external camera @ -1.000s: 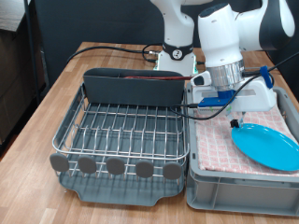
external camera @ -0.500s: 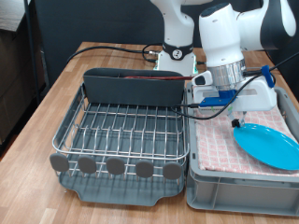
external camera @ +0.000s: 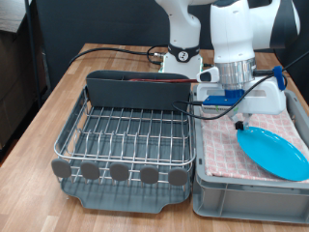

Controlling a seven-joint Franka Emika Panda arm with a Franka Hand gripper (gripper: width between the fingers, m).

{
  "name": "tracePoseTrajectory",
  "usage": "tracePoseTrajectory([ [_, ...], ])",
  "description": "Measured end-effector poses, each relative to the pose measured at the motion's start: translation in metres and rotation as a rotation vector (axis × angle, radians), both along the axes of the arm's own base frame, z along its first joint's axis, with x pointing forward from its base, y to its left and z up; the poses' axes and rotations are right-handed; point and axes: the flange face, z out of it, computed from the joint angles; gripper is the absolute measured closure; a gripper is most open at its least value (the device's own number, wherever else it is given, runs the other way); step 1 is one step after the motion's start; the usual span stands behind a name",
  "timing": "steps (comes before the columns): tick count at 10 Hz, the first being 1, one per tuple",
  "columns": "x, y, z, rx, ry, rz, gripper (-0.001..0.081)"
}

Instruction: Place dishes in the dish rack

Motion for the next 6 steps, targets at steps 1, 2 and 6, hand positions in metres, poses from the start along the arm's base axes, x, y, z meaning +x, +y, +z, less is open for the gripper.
tracePoseTrajectory([
  [1, 0.002, -0.004, 0.009, -0.015, 0.007, -0.005, 0.0791],
  [2, 0.004, -0.007, 0.018, -0.030, 0.017, -0.009, 0.0791],
  [6, -0.001, -0.017, 0.055, -0.096, 0.083, -0.025, 0.0791],
])
